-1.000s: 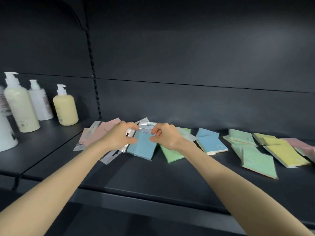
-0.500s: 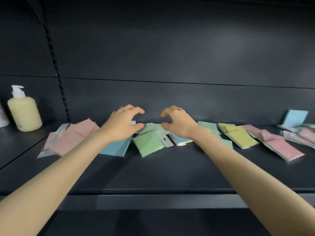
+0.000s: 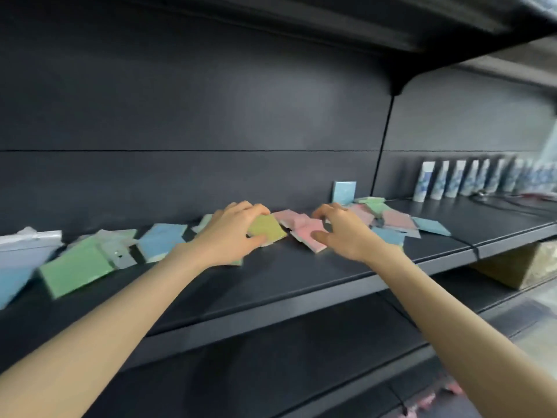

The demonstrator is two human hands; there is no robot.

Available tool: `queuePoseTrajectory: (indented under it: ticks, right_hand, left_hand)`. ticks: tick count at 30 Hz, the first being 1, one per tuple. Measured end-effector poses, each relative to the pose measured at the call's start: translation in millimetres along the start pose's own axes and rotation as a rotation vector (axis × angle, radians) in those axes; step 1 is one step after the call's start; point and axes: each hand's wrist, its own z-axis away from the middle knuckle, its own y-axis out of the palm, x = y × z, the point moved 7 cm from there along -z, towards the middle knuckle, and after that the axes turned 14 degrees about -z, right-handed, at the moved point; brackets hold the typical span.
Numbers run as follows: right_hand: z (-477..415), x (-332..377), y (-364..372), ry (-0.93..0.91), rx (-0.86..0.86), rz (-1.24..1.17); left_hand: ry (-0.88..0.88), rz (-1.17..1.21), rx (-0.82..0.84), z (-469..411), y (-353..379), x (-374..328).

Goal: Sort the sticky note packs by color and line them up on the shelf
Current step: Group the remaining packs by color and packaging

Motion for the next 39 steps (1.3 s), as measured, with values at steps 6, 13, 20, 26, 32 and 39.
queuePoseTrajectory:
  ticks: [6, 13, 20, 26, 32, 39]
  right_hand:
    - [52.4, -103.1, -69.4, 0.099, -0.006, 0.004]
    - [66.6, -178.8, -109.1, 0.130, 0.023, -0.027]
    - [31.3, -231.8, -99.3, 0.165, 0.047, -0.104]
    - [-10.0, -262.2, -75.7, 0.193, 0.070, -0.197]
    - [-32.8, -282.6, -57.7, 0.184, 0.033, -0.154]
    - [-40.8, -294.2, -52.2, 0.216, 0.074, -0.142]
  left_hand:
    - [0.100, 0.047, 0.029, -34.0, 33.8, -128.6]
    - [0.105, 0.056, 0.112, -69.8, 66.9, -208.2]
    - [-0.045, 0.096, 0.219, -110.5, 106.1, -217.6]
    - [-0.279, 0.096, 0.280, -129.7, 145.0, -204.5]
    - [-0.331, 0.110, 0.217, -132.9, 158.2, -205.1]
    - [-0.399, 0.339, 0.214, -130.7, 157.8, -198.0]
